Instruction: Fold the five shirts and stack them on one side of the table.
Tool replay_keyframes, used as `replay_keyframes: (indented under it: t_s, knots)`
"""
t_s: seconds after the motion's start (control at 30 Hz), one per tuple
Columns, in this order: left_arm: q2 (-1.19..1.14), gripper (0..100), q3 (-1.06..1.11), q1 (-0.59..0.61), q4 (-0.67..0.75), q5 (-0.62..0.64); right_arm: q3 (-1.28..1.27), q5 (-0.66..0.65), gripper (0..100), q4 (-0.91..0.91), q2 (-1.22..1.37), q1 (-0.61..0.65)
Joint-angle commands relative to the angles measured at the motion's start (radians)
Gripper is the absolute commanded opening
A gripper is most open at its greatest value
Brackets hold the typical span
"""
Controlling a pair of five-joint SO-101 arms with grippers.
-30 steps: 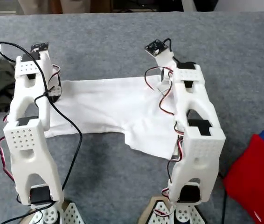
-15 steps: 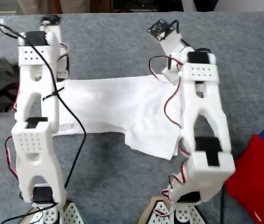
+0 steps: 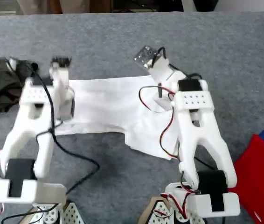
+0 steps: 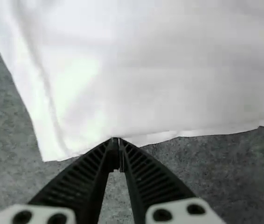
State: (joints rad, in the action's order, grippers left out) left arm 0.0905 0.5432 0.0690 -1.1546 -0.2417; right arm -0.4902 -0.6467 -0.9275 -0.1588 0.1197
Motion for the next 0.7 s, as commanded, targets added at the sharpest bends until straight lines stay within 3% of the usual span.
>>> replay_keyframes:
  t_s: [0.0, 0.13, 0.37, 0.67]
  knots:
    - [0.038, 2, 0.120, 0.014, 0.126, 0.037, 0.005, -0.002, 0.4, 0.055, 0.041, -0.038]
    - [-0.051, 2, 0.133, 0.048, 0.175, 0.048, 0.088, -0.002, 0.4, 0.051, 0.193, -0.047]
    - [-0.090, 2, 0.104, 0.080, 0.106, 0.044, 0.249, -0.002, 0.4, -0.066, 0.315, -0.054]
    - [0.216, 2, -0.083, 0.097, -0.074, 0.052, 0.371, -0.003, 0.4, -0.092, 0.417, -0.048]
